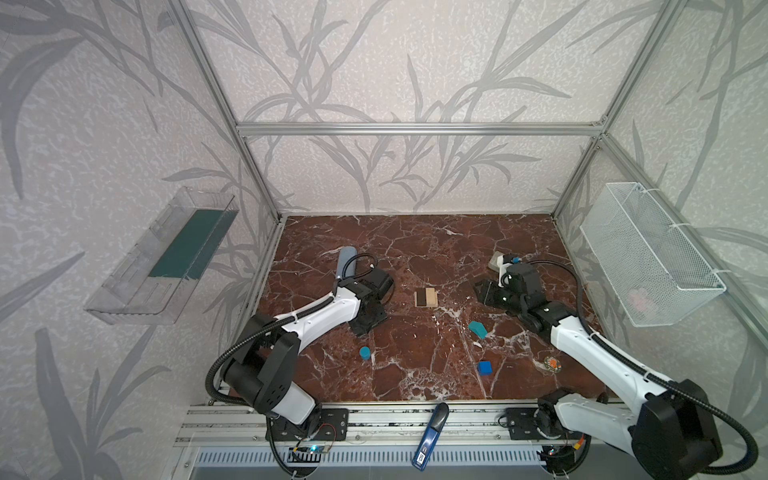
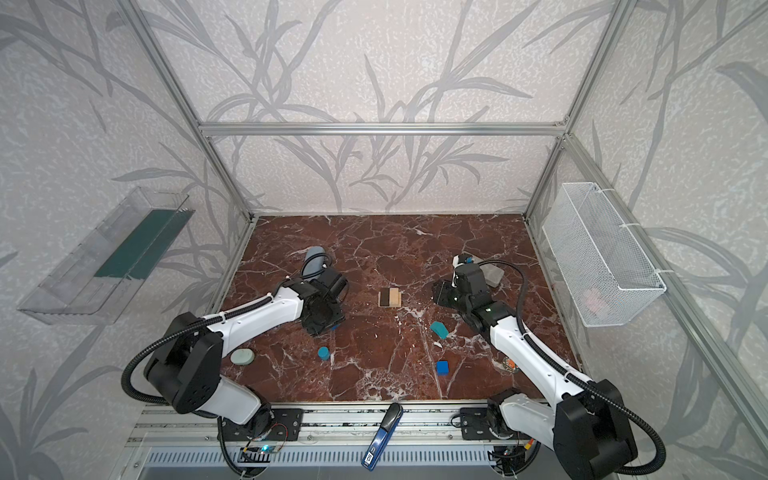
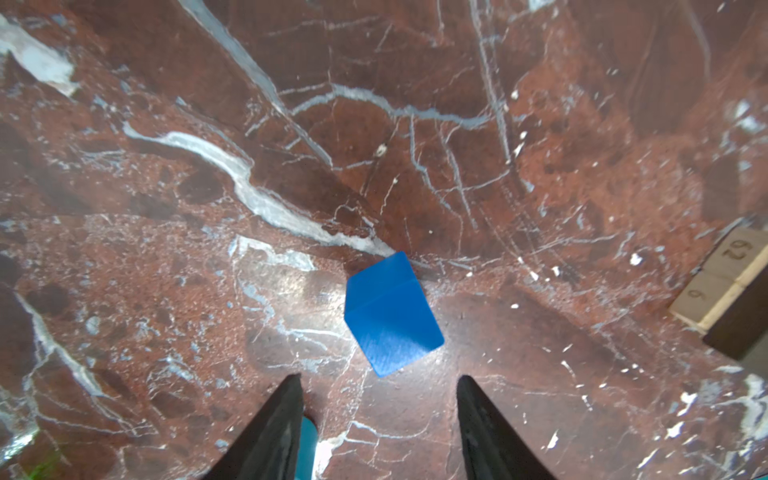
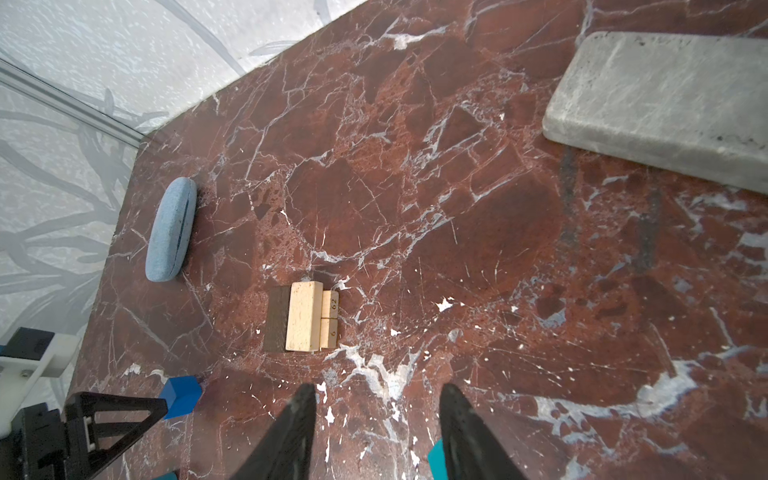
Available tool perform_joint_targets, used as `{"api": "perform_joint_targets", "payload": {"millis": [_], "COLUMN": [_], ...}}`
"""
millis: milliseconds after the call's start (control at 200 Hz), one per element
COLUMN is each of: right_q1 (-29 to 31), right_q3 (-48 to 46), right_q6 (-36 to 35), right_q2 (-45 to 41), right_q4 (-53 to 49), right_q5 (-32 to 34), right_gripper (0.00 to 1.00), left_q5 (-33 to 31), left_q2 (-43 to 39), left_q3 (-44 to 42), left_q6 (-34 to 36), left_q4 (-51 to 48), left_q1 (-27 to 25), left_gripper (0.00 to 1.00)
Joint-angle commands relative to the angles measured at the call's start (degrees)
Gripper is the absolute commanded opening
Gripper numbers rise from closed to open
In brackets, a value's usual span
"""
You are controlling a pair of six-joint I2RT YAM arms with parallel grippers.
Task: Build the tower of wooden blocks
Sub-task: 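Lower the left gripper around the blue cube and close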
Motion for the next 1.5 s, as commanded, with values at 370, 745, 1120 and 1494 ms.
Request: {"api": "perform_joint_targets", "payload": {"millis": [370,745,1120,1494], "right_q1": [-1.1,-1.7,-1.9,-1.9], "right_q3": [-0.9,-1.3,-1.5,-1.5], "right_q6": [-0.7,-0.6,-0.6,-0.5], "right_q2": [-0.1,0.1,0.0,0.3], "right_q4": [0.5,0.7,0.9,1.0], "right_q5": [-0.2,-0.1,-0.2,-0.3], "right_gripper": [0.50,0.50,0.50,0.50], "left_q5": [-2.8,-1.6,-1.2,-2.2], "left_q2": [3.3,5.6,7.6,8.7], "left_q3": [3.8,3.7,3.4,3.3], "left_q6": [-1.6,-1.6,-1.1,-0.1], "left_q4": [-1.0,0.3,1.3,0.8], "left_q1": [1.0,1.3,1.4,1.4], "left_gripper": [0.59,0.59,0.52,0.42]}}
